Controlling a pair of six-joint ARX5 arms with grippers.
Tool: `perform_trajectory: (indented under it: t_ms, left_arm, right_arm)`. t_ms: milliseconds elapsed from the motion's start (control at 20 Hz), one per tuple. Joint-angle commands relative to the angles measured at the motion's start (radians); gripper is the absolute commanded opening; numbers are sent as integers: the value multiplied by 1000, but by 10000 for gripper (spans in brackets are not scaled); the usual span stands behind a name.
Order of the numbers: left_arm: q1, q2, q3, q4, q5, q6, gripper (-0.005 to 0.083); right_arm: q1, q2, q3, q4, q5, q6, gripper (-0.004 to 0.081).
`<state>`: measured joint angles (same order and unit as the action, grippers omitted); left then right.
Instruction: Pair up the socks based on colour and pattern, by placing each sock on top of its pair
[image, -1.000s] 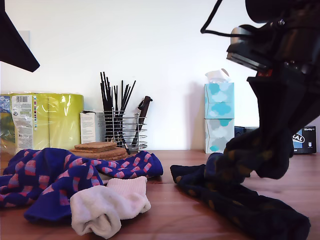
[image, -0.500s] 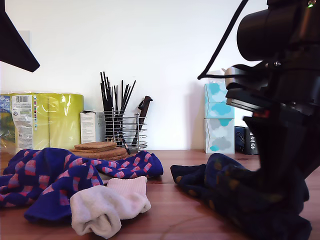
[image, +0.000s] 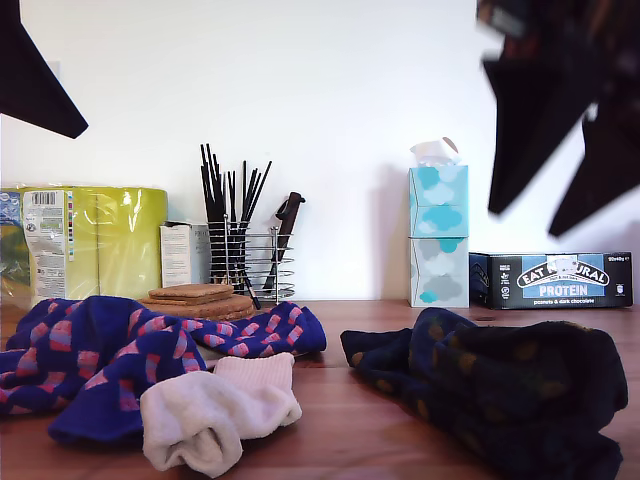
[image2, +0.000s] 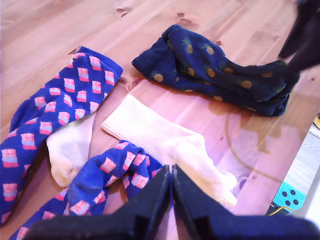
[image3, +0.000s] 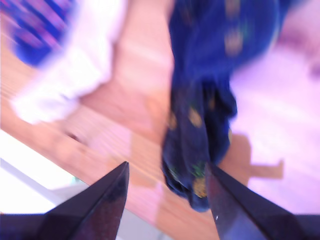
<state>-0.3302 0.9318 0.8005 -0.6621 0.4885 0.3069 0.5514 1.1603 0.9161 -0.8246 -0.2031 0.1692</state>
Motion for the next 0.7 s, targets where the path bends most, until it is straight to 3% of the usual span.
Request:
perform_trajectory:
  t_ms: [0, 150, 450, 650]
  left_arm:
    - [3, 0, 0, 24, 0, 8, -19]
    - [3, 0, 0, 73, 0, 8, -19]
    - [3, 0, 0, 45, 0, 6, -19]
    - [3, 0, 0, 32, -1, 6, -19]
  right_arm:
    - [23, 6, -14, 3, -34, -26, 388]
    - [103, 15, -14, 124, -56, -27, -25]
    - [220, 180, -3, 350, -54, 89, -14]
    - [272, 370, 105, 321, -53, 113, -14]
